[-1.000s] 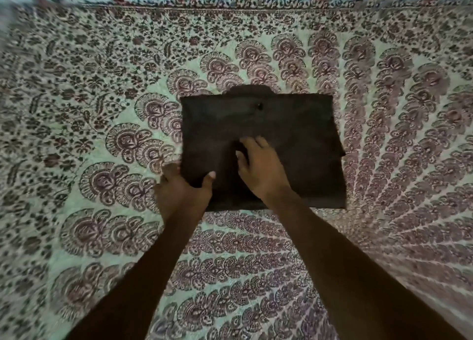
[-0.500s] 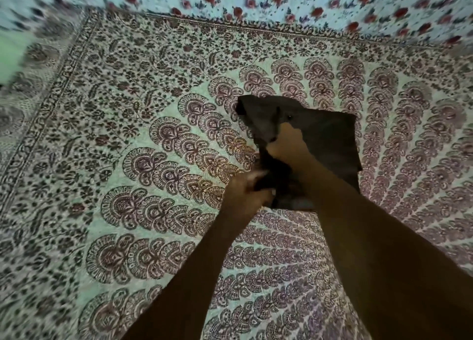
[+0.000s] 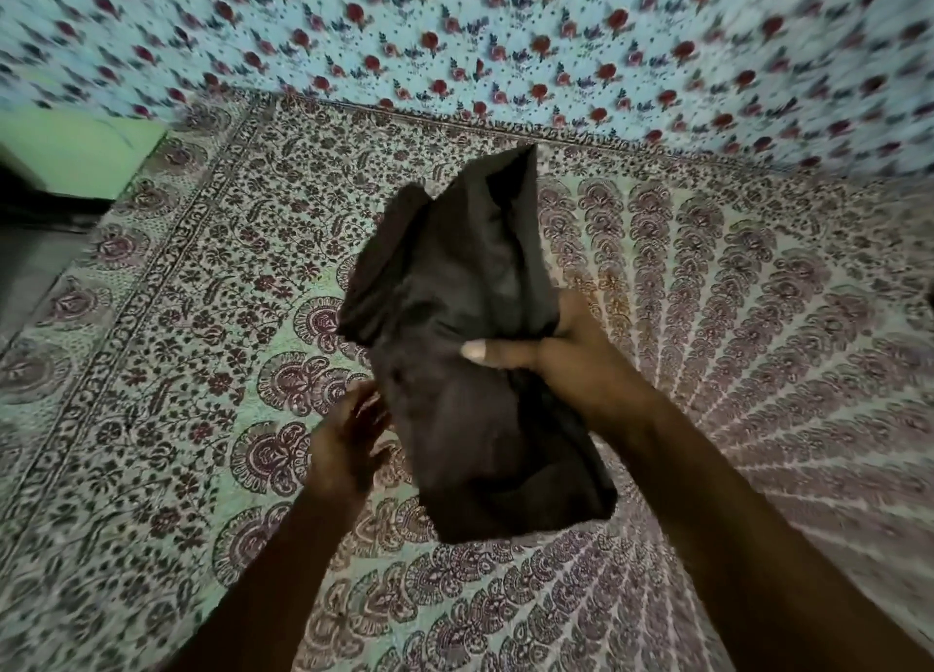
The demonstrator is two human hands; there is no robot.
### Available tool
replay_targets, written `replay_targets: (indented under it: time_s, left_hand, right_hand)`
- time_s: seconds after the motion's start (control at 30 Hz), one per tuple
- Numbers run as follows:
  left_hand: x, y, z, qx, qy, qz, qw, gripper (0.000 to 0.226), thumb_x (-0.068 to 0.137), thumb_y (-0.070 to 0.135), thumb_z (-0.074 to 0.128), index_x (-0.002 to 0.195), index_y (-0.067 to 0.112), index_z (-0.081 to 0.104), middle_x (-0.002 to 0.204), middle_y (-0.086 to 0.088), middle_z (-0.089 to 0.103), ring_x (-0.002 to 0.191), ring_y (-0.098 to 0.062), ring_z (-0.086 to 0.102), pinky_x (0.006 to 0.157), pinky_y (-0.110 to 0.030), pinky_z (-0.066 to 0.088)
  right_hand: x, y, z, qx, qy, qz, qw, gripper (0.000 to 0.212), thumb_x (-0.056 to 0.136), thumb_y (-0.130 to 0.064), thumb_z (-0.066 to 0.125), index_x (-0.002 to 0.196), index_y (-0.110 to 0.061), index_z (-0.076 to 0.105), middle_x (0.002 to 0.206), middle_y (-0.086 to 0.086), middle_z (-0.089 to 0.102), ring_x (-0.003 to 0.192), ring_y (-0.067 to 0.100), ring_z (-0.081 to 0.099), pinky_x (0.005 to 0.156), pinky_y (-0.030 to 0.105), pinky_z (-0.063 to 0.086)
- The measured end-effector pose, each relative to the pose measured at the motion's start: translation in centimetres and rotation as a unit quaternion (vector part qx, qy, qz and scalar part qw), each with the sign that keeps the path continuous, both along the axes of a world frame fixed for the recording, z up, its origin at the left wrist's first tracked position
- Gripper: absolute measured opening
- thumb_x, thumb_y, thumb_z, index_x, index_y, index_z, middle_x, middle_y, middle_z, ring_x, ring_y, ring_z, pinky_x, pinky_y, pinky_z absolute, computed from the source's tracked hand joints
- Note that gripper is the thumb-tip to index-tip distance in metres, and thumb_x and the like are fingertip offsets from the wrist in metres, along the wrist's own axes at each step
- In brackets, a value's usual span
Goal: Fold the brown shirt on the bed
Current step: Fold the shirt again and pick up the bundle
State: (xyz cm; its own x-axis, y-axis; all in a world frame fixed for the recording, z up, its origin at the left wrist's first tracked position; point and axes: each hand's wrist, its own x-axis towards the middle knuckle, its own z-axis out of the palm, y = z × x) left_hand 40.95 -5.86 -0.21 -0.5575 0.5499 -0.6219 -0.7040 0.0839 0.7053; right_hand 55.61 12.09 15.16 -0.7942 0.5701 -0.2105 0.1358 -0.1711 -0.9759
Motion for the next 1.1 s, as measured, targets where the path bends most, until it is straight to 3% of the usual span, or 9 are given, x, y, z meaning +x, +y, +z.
replay_targets:
  time_s: [0.1, 0.17, 0.27, 0.33, 0.57, 0.77, 0.87, 1.0, 1.1]
  left_hand:
    - [-0.9, -4.6, -0.4, 0.105, -0.046, 0.019, 0.993, 0.024, 0.09, 0.038, 0.065, 0.093, 0.022, 0.083, 0.104, -0.008, 0.079, 0.095, -0.032, 0.076, 0.078, -0.043, 0.065]
    - [-2.3, -7.7, -1.7, 0.127, -0.08, 0.031, 0.988, 0.04, 0.079, 0.034, 0.071, 0.113, 0.016, 0.079, 0.124, -0.011, 0.075, 0.108, -0.033, 0.074, 0.086, -0.046, 0.064]
    - [-4.5, -13.5, -4.1, 0.047, -0.045, 0.018, 0.998, 0.072, 0.051, 0.036, 0.096, 0.116, 0.012, 0.078, 0.123, -0.012, 0.075, 0.107, -0.032, 0.074, 0.086, -0.042, 0.063]
    - [-5.8, -17.1, -4.6, -0.06, 0.065, 0.017, 0.996, 0.048, 0.065, 0.027, 0.093, 0.108, 0.011, 0.08, 0.114, -0.013, 0.078, 0.092, -0.025, 0.078, 0.074, -0.035, 0.064]
    - [-14.3, -32.0, -1.5, -0.2, 0.361, -0.001, 0.911, 0.027, 0.094, 0.034, 0.077, 0.116, 0.019, 0.075, 0.102, 0.001, 0.079, 0.094, -0.013, 0.075, 0.08, -0.032, 0.057]
    - [-23.0, -42.3, 3.1, -0.339, 0.51, -0.099, 0.784, 0.039, 0.096, 0.039, 0.072, 0.101, 0.0, 0.071, 0.081, -0.021, 0.069, 0.084, -0.04, 0.069, 0.067, -0.034, 0.041]
    - [-27.1, -45.8, 1.9, -0.364, 0.482, -0.135, 0.785, 0.058, 0.09, 0.058, 0.064, 0.107, 0.003, 0.071, 0.096, -0.025, 0.075, 0.094, -0.043, 0.071, 0.08, -0.043, 0.055]
    - [-29.3, -48.5, -0.5, -0.299, 0.298, -0.199, 0.884, 0.063, 0.073, 0.074, 0.068, 0.128, 0.044, 0.066, 0.121, 0.014, 0.073, 0.119, -0.018, 0.067, 0.107, -0.046, 0.053]
    - [-29.5, -51.1, -2.3, -0.295, 0.316, -0.349, 0.831, 0.093, 0.069, 0.066, 0.085, 0.147, 0.063, 0.035, 0.133, 0.032, 0.058, 0.129, -0.007, 0.057, 0.111, -0.037, 0.049]
  right_hand:
    - [-0.5, -4.7, -1.1, -0.029, 0.016, 0.033, 0.999, 0.036, 0.08, 0.017, 0.074, 0.115, 0.01, 0.07, 0.107, 0.012, 0.079, 0.098, 0.025, 0.077, 0.08, 0.033, 0.063]
    - [-0.9, -7.2, -3.0, -0.047, 0.015, 0.045, 0.998, 0.037, 0.082, 0.017, 0.072, 0.118, 0.012, 0.069, 0.115, 0.02, 0.075, 0.105, 0.032, 0.075, 0.089, 0.041, 0.062]
    - [-2.1, -11.5, -5.9, -0.06, -0.013, 0.049, 0.997, 0.036, 0.084, 0.016, 0.071, 0.119, 0.007, 0.07, 0.116, 0.017, 0.076, 0.107, 0.029, 0.075, 0.089, 0.039, 0.062]
    - [-3.0, -14.2, -7.3, -0.069, -0.029, 0.031, 0.997, 0.035, 0.084, 0.014, 0.072, 0.115, -0.001, 0.073, 0.113, 0.011, 0.078, 0.105, 0.025, 0.075, 0.084, 0.033, 0.062]
    - [-7.5, -26.1, -9.8, -0.125, -0.083, -0.051, 0.987, 0.038, 0.08, 0.007, 0.077, 0.115, -0.006, 0.075, 0.113, 0.009, 0.079, 0.105, 0.027, 0.076, 0.09, 0.044, 0.063]
    - [-14.0, -38.9, -12.3, -0.181, -0.122, -0.087, 0.972, 0.04, 0.084, 0.003, 0.076, 0.12, -0.011, 0.073, 0.112, 0.0, 0.079, 0.101, 0.02, 0.077, 0.076, 0.028, 0.063]
    - [-16.7, -43.4, -14.6, -0.215, -0.129, -0.125, 0.96, 0.035, 0.084, 0.008, 0.073, 0.111, -0.014, 0.075, 0.109, 0.002, 0.08, 0.099, 0.021, 0.077, 0.077, 0.029, 0.064]
    - [-17.9, -46.8, -18.2, -0.233, -0.141, -0.155, 0.95, 0.046, 0.071, -0.016, 0.087, 0.116, -0.019, 0.075, 0.117, 0.003, 0.078, 0.111, 0.025, 0.073, 0.099, 0.049, 0.057]
    - [-16.8, -47.7, -20.0, -0.217, -0.163, -0.182, 0.945, 0.066, 0.062, -0.03, 0.094, 0.124, -0.027, 0.071, 0.122, 0.001, 0.076, 0.113, 0.023, 0.073, 0.103, 0.052, 0.054]
